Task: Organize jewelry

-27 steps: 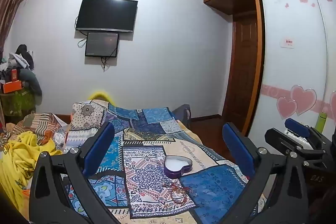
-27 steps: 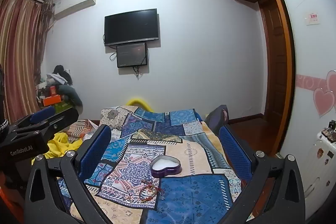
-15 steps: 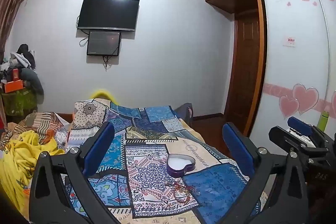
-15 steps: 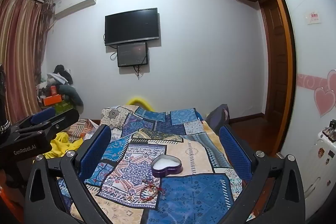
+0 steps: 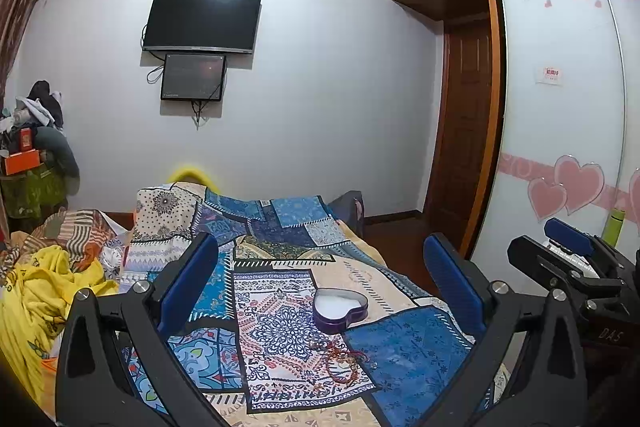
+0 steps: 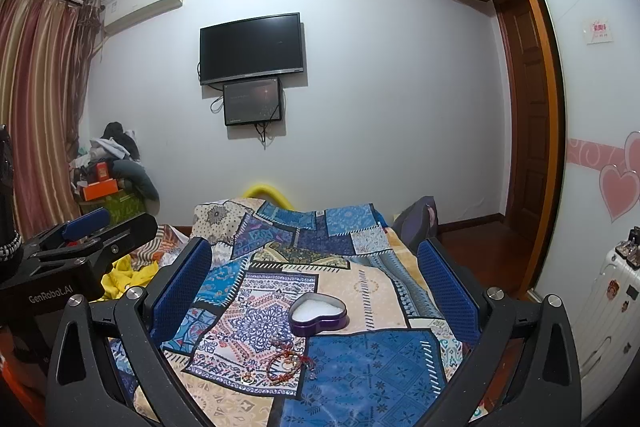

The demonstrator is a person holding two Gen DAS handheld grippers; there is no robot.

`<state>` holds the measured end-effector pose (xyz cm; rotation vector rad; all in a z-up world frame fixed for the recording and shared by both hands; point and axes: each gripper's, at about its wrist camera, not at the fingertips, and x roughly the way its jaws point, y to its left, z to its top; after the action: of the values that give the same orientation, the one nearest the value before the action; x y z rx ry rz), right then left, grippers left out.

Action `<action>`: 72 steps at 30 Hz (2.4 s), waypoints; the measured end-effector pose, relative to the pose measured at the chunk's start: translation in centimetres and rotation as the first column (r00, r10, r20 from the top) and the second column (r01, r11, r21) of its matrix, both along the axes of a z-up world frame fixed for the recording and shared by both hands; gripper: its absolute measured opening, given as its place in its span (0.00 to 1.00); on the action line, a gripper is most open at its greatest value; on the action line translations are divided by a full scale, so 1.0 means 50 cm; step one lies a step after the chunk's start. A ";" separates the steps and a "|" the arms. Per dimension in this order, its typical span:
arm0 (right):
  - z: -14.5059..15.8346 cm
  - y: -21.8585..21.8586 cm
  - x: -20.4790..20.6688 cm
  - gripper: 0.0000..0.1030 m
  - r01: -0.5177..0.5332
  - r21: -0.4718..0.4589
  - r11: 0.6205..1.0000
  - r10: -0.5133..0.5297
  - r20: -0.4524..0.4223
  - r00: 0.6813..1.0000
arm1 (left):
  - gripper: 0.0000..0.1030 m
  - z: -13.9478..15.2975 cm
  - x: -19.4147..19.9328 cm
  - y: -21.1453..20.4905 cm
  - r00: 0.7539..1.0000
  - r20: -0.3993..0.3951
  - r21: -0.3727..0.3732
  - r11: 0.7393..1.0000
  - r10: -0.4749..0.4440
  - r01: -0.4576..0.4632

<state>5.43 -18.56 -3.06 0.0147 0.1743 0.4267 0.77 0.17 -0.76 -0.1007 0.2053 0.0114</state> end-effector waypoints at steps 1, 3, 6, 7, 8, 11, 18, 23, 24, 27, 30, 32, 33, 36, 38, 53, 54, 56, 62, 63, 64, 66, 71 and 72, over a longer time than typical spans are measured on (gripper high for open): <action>0.000 0.000 0.001 0.99 0.000 0.000 1.000 0.000 -0.001 1.000 | 1.00 0.000 0.000 0.000 1.000 -0.001 0.001 1.000 0.000 0.000; 0.001 0.001 -0.001 0.99 -0.001 0.001 1.000 0.001 -0.002 1.000 | 1.00 0.000 0.000 0.001 1.000 -0.001 0.001 1.000 -0.001 0.001; -0.006 0.003 0.005 0.99 0.000 0.000 1.000 0.000 -0.003 1.000 | 1.00 0.001 -0.002 0.002 1.000 -0.001 0.003 1.000 0.000 0.000; -0.005 0.003 0.006 0.99 -0.001 0.001 1.000 0.001 -0.003 1.000 | 1.00 0.002 -0.002 0.002 1.000 -0.001 0.003 1.000 0.000 0.000; -0.004 0.002 0.006 0.99 -0.001 0.001 1.000 0.001 -0.004 1.000 | 1.00 0.002 -0.003 0.002 1.000 -0.001 0.003 1.000 0.000 0.000; -0.006 0.001 0.006 0.99 -0.003 0.002 1.000 0.003 -0.003 1.000 | 1.00 -0.001 -0.001 0.001 1.000 -0.003 0.003 1.000 -0.005 0.005; -0.012 0.005 0.010 0.99 -0.004 0.001 1.000 0.004 -0.005 1.000 | 1.00 0.001 -0.002 -0.001 1.000 -0.004 0.011 1.000 -0.009 0.009; -0.011 0.004 0.010 0.99 -0.004 0.002 1.000 0.004 -0.006 1.000 | 1.00 0.003 -0.005 -0.008 1.000 -0.001 0.016 1.000 -0.009 0.009; -0.012 0.005 0.011 0.99 -0.004 0.002 1.000 0.004 -0.006 1.000 | 1.00 0.003 -0.005 -0.008 1.000 0.000 0.017 1.000 -0.009 0.009; -0.010 0.004 0.010 0.99 -0.004 0.001 1.000 0.004 -0.005 1.000 | 1.00 0.004 -0.007 -0.007 1.000 0.000 0.019 1.000 -0.009 0.009; -0.011 0.005 0.010 0.99 -0.004 0.000 1.000 0.004 -0.005 1.000 | 1.00 0.005 -0.006 -0.009 1.000 0.002 0.019 1.000 -0.010 0.010; -0.010 0.004 0.010 0.99 -0.004 0.001 1.000 0.004 -0.005 1.000 | 1.00 0.006 -0.005 -0.009 1.000 0.002 0.019 1.000 -0.010 0.010; -0.010 0.005 0.010 0.99 -0.004 0.001 1.000 0.004 -0.005 1.000 | 1.00 0.006 -0.006 -0.009 1.000 0.003 0.019 1.000 -0.010 0.010; -0.010 0.005 0.010 0.99 -0.005 0.000 1.000 0.005 -0.005 1.000 | 1.00 0.009 -0.005 -0.008 1.000 0.003 0.019 1.000 -0.009 0.009; -0.009 0.004 0.009 0.99 -0.004 0.000 1.000 0.004 -0.004 1.000 | 1.00 0.009 -0.004 -0.008 1.000 0.003 0.019 1.000 -0.009 0.009; -0.002 0.006 0.011 0.99 -0.006 -0.008 1.000 0.006 -0.002 1.000 | 1.00 0.008 -0.004 -0.009 1.000 0.001 0.017 1.000 -0.009 0.009; -0.002 0.007 0.012 0.99 -0.006 -0.010 1.000 0.006 -0.003 1.000 | 1.00 0.008 -0.004 -0.008 1.000 0.000 0.016 1.000 -0.009 0.009; 0.000 0.007 0.014 0.99 -0.006 -0.013 1.000 0.006 -0.003 1.000 | 1.00 0.008 -0.002 -0.006 1.000 -0.001 0.016 1.000 -0.009 0.009; -0.010 0.005 0.026 0.99 -0.003 -0.018 1.000 0.002 -0.021 1.000 | 1.00 -0.003 0.011 -0.003 1.000 -0.022 0.015 1.000 0.003 -0.002; -0.014 0.004 0.032 0.99 -0.001 -0.021 1.000 0.000 -0.028 1.000 | 1.00 -0.006 0.017 -0.002 1.000 -0.031 0.014 1.000 0.006 -0.005; -0.016 0.004 0.035 0.99 -0.001 -0.023 1.000 0.000 -0.031 1.000 | 1.00 -0.010 0.021 -0.001 0.999 -0.039 0.013 1.000 0.008 -0.007; -0.027 0.004 0.046 0.99 0.004 -0.031 0.999 -0.005 -0.047 0.999 | 1.00 -0.020 0.032 0.003 0.998 -0.058 0.010 1.000 0.018 -0.017; -0.068 0.005 0.074 0.99 0.015 -0.068 0.998 -0.022 -0.101 0.995 | 1.00 -0.060 0.078 0.015 0.989 -0.142 0.013 0.999 0.036 -0.034; -0.077 0.006 0.077 0.99 0.016 -0.076 0.997 -0.025 -0.113 0.993 | 1.00 -0.069 0.087 0.017 0.987 -0.160 0.013 0.999 0.036 -0.034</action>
<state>9.30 -18.26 -6.91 -0.0324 0.3026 0.3987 5.14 1.02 -4.21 -0.0931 0.3637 0.0554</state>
